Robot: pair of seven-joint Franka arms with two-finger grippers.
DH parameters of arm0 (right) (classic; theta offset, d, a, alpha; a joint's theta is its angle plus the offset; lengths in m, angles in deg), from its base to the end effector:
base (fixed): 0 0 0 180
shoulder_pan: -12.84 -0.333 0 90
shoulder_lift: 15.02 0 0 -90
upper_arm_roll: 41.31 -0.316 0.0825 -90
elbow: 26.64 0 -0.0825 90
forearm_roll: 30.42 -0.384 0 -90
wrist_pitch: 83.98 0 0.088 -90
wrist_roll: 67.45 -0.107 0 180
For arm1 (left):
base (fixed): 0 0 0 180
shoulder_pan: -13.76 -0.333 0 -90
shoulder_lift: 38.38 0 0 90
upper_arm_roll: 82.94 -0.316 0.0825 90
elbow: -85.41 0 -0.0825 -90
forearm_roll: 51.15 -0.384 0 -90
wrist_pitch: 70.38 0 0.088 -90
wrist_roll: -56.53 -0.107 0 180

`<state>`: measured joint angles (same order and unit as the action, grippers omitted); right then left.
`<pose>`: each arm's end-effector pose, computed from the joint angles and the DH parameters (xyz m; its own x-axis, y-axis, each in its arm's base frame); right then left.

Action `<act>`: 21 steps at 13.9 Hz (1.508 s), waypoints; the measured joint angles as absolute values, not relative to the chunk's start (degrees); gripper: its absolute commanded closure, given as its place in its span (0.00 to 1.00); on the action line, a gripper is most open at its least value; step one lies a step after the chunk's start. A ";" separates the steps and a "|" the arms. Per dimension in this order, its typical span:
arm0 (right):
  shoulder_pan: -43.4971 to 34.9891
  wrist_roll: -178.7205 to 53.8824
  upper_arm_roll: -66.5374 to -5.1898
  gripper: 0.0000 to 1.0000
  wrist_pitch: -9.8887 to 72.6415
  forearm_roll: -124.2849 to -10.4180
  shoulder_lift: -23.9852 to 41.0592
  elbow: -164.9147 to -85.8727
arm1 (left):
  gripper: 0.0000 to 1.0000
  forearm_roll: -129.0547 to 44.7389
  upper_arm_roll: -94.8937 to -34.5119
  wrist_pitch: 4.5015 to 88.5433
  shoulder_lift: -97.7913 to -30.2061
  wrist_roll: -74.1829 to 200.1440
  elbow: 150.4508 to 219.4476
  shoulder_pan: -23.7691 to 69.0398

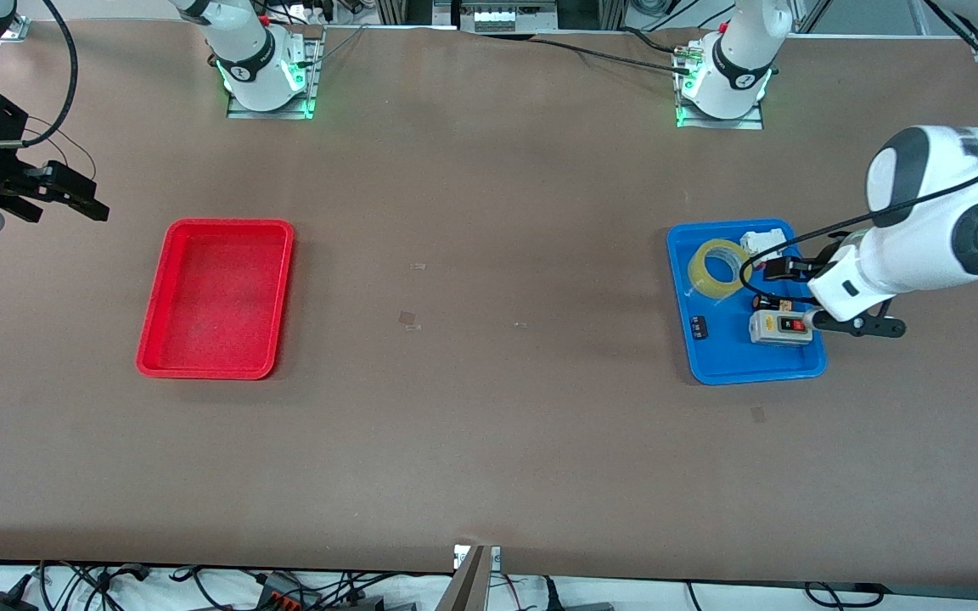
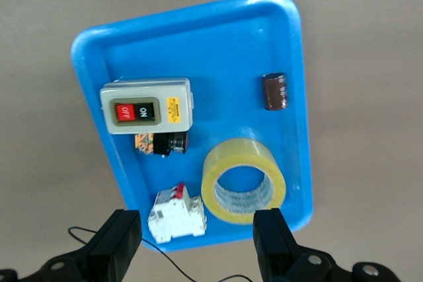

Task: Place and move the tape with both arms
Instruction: 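Lower the left gripper and grasp the yellow tape roll's rim, then carry the tape with the left gripper and set it on the table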

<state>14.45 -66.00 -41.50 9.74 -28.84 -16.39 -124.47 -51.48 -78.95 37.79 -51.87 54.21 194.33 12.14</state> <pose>0.5483 -0.0164 0.5786 0.9988 0.0023 -0.0485 0.0036 -0.9996 0.0263 0.5809 -0.0221 0.3598 0.9659 -0.0844 -0.2447 -0.0817 -0.9964 0.0213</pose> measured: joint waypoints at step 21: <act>14.44 -66.00 -41.51 0.00 9.66 -28.85 -16.39 -124.45 | 1.00 -51.43 -78.96 49.50 -58.08 56.12 209.39 12.09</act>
